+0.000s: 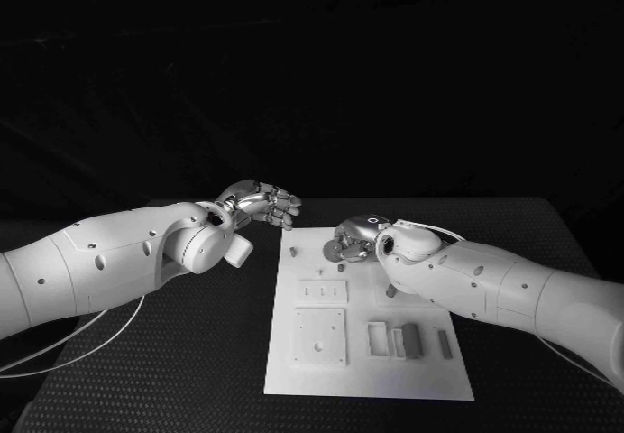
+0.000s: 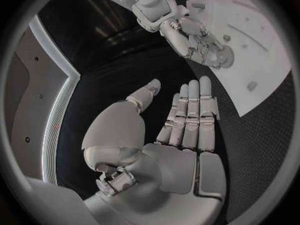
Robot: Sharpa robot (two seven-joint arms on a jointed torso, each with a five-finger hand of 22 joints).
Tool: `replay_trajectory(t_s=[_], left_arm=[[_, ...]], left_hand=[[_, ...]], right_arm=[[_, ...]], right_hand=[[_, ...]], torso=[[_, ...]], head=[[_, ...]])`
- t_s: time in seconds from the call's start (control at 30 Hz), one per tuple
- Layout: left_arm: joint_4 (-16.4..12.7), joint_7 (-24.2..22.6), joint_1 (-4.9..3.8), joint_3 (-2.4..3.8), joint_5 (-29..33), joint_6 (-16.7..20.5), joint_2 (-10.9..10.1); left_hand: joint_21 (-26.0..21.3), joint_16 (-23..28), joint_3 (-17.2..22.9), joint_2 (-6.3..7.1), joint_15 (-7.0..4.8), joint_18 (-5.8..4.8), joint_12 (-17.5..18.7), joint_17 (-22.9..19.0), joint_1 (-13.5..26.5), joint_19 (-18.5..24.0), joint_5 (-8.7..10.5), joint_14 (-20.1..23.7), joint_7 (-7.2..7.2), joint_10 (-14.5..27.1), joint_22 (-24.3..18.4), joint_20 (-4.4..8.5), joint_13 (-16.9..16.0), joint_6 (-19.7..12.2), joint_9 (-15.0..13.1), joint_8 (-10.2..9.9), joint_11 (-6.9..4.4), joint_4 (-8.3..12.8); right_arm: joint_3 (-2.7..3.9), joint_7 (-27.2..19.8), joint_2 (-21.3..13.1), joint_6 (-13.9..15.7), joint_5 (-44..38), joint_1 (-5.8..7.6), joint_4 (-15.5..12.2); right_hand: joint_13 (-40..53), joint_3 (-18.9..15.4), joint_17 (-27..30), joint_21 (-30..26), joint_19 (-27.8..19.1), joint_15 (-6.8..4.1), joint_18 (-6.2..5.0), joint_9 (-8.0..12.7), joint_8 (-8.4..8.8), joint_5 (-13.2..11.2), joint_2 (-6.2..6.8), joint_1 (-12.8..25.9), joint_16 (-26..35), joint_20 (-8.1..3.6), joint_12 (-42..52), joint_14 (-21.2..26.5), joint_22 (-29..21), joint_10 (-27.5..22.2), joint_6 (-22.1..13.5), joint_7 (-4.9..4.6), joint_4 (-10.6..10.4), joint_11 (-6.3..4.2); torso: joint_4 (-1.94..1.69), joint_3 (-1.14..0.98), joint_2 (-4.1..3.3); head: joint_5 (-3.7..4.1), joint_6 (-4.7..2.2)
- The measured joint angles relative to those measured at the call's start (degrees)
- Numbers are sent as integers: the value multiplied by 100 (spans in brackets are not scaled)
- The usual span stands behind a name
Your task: Assemble the parts on the task board
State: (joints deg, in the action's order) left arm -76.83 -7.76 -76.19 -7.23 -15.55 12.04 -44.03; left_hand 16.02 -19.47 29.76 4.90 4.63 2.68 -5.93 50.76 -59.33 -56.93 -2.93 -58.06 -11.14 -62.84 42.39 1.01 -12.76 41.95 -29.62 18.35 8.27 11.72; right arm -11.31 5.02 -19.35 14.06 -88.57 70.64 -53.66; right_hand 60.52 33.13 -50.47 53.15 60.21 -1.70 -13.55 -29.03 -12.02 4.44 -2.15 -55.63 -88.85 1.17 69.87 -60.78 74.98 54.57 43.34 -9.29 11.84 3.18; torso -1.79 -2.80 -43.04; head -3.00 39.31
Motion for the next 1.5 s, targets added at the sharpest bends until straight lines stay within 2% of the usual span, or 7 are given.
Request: replay_trajectory(t_s=[0.1, 0.27, 0.5, 0.83, 1.1, 1.23, 1.5], left_arm=[[2, 1, -1, 0, -1, 0, 0], [3, 3, -1, 0, -2, 0, -2], [3, 5, -1, 0, -4, 0, -30], [161, 5, -5, 0, -6, 2, -32], [297, -25, -5, 0, -16, 1, -18], [400, -95, -3, -1, -139, 2, -21], [542, -293, -3, 0, -331, -52, -28]], left_hand=[[0, 23, 0, 0, 0, -2, 0, 0, 0, 0, 0, 0, 0, 0, -1, 0, 0, 0, 0, 0, 0, 0], [0, 23, 0, 0, 0, -4, 0, 5, 0, 0, 0, 1, 0, 0, -1, 0, -5, 0, 0, 0, 0, 0], [0, 23, 0, 0, -1, -7, 0, 5, 0, 0, 0, 1, 0, 0, 4, 0, -5, 0, -1, 0, 0, 0], [0, 23, 0, 0, -1, -17, 0, 10, 0, 0, 0, 1, 0, 0, 4, 0, -4, 0, -1, 0, 0, 0], [-23, 45, 0, 0, 4, -44, 0, 28, 0, 0, 0, -4, 0, 0, 12, 0, -20, 0, -1, 0, 0, 0], [-22, 43, 0, -65, -48, 1, -208, 80, 4, -33, 0, -167, 23, -467, 54, 33, -151, 312, -74, 166, -192, 0], [-22, 85, -1, -85, -49, 41, -149, 139, -9, -61, 0, -174, 215, -490, 65, 59, -159, 564, -113, 244, -199, 2]], right_arm=[[1, -27, -15, 3, 81, 0, 0], [-5, -73, -82, 66, 195, -6, -38], [30, -178, -318, 439, 398, 51, -248], [341, -430, -817, 975, 859, 176, -699], [432, -613, -1567, 955, 1175, 332, -976], [566, -834, -1959, 833, 1429, 342, -1179], [579, -1355, -2343, 492, 1802, 361, -1064]], right_hand=[[-22, -31, 0, 0, -24, 0, 0, 16, 0, 0, -120, 120, 0, -19, 0, 0, 0, 0, 1, 1, -31, 0], [-36, -28, -6, 0, -36, 19, 0, 55, 5, 0, -147, 147, -11, -15, 23, 18, 0, 0, 0, 1, -28, 0], [-78, 42, -6, 40, -36, 19, 1, 98, 18, 0, -131, 131, -33, -14, 84, 18, 0, 0, -21, -21, 278, 0], [-122, 96, -5, 66, -12, 19, 1, 116, 18, 0, 99, -22, -33, -38, 116, 18, 0, 0, -21, -21, 413, 0], [-176, 112, 17, 66, 8, -10, 1, 115, -93, 0, 458, -237, -33, -56, 155, -10, 0, 0, 47, 47, 429, 0], [-201, 127, 24, 66, 9, -23, 1, 93, -145, 0, 709, -436, -33, -56, 155, -24, 0, 0, 51, 51, 444, 0], [-228, 67, 25, 66, 9, -44, 1, 66, -199, 0, 949, -598, -33, -55, 155, -4, 0, 0, 56, 56, 468, 0]], torso=[[2, -1, 1], [3, 0, 2], [8, -2, 2], [48, -12, 19], [114, -36, 61], [159, -46, 91], [270, -75, 155]], head=[[3, 0], [4, -1], [13, -32], [5, -110], [-10, -163], [14, -186], [32, -209]])
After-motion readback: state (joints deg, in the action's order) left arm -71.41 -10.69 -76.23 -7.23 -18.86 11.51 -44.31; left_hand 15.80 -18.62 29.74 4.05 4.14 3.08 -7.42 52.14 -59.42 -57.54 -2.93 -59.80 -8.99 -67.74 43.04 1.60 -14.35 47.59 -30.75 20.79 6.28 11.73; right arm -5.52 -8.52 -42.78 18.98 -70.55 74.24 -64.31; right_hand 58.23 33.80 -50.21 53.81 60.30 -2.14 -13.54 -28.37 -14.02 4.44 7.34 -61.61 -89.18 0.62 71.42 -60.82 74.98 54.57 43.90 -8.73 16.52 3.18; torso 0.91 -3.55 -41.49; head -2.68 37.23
